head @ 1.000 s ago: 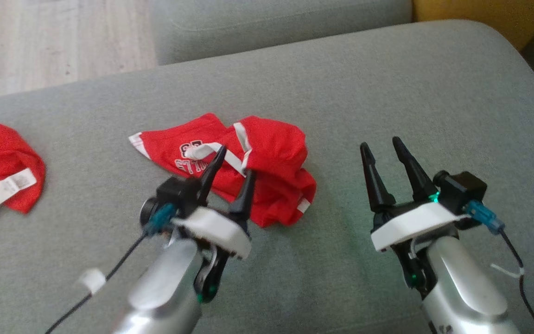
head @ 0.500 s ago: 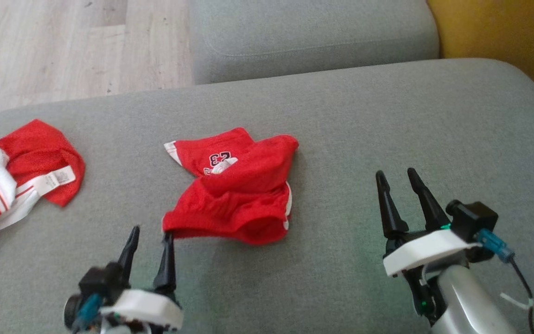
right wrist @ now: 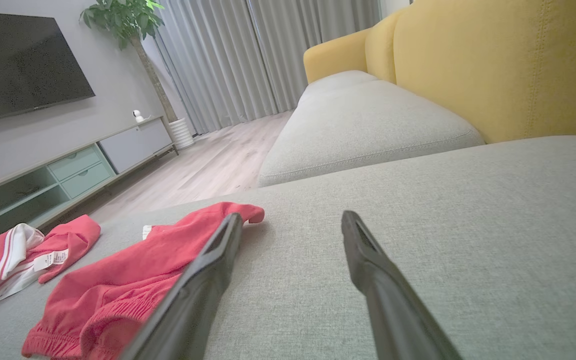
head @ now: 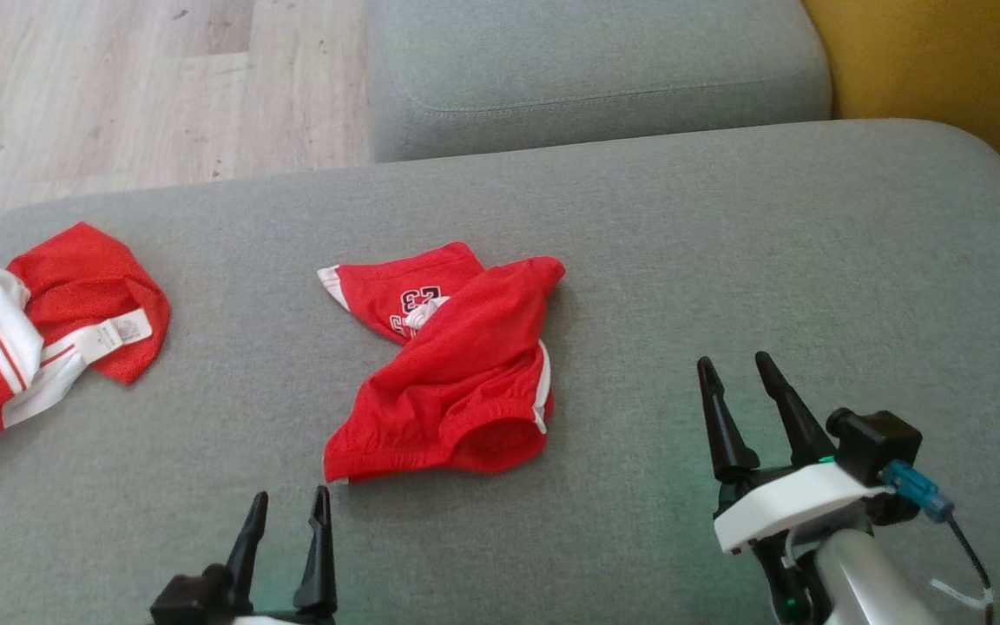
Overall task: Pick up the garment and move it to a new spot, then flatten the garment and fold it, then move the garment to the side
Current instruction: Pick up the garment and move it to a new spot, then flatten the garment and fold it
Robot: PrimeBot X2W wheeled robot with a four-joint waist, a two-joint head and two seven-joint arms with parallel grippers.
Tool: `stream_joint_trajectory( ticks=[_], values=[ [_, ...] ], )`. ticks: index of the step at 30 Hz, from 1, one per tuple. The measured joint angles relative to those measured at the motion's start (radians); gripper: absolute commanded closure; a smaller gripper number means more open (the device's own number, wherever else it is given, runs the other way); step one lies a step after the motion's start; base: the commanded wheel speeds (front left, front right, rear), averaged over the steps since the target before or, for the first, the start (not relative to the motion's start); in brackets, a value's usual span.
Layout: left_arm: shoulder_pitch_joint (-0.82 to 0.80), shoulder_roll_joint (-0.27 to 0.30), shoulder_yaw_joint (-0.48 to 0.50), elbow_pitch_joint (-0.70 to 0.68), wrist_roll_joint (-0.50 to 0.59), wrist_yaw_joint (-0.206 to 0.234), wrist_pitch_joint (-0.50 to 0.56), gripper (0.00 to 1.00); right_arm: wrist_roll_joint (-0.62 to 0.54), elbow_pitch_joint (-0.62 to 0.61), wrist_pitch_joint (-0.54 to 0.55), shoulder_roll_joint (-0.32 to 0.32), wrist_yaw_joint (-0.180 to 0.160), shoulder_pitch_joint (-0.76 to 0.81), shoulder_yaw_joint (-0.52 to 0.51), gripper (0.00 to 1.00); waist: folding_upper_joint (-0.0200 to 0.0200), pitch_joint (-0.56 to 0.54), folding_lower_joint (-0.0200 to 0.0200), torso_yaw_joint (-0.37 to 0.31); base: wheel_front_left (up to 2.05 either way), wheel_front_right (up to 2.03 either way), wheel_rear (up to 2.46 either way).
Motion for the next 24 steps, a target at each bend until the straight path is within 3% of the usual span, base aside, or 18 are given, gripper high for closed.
stream_joint_trajectory(
  ticks=[8,16,24],
  values=[
    [0.004,-0.002,0.033,-0.018,0.034,-0.013,0.0,0.0,-0.027,0.016,0.0,0.0,0.0,-0.001,0.051,0.0,0.0,0.005,0.0,0.031,0.0,0.0,0.0],
    [-0.005,-0.003,0.015,-0.021,0.011,-0.022,0.0,0.0,-0.045,0.191,0.009,0.001,0.0,-0.067,0.305,0.0,0.0,0.026,0.0,0.099,0.0,0.0,0.0],
    [-0.025,-0.003,0.018,-0.037,0.013,-0.022,0.0,0.0,-0.067,0.296,0.008,0.001,0.0,-0.147,0.252,0.0,0.0,0.065,0.0001,0.181,0.0,0.0,0.0]
  ],
)
